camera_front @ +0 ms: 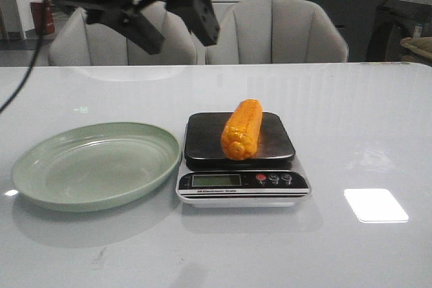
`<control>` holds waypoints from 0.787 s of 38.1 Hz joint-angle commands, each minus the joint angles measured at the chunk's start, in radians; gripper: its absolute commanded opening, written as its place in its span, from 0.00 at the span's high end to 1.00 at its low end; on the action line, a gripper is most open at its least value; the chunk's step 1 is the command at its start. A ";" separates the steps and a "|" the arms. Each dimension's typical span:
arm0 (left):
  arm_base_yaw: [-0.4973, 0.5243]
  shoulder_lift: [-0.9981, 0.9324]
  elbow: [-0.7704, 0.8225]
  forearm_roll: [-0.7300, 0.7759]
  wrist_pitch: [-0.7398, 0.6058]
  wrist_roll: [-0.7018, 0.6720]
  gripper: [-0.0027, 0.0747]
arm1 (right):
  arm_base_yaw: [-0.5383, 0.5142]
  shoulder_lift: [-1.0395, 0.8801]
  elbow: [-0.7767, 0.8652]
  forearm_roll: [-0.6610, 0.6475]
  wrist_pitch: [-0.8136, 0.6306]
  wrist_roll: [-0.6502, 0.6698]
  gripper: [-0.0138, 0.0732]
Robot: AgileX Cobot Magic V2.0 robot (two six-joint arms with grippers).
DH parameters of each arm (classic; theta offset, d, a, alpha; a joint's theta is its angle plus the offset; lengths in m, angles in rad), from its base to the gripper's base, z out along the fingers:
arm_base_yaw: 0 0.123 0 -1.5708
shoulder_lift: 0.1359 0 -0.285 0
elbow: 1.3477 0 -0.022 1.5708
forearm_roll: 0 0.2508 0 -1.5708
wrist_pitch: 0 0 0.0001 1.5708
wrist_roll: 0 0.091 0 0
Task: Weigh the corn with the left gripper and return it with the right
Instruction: 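Open the left gripper and raise it away from the scale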
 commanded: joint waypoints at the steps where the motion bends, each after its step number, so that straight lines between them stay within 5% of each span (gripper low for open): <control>1: 0.002 -0.162 0.069 0.026 -0.070 -0.001 0.36 | -0.005 -0.020 0.011 0.000 -0.077 -0.011 0.62; 21: 0.002 -0.867 0.537 0.061 -0.020 -0.001 0.39 | -0.005 -0.020 0.011 0.000 -0.077 -0.011 0.62; 25: 0.002 -0.984 0.579 0.107 0.023 -0.001 0.48 | -0.005 -0.020 0.011 0.000 -0.077 -0.011 0.62; 30: 0.002 -1.127 0.618 0.165 0.090 -0.001 0.73 | -0.005 -0.020 0.011 0.000 -0.077 -0.011 0.62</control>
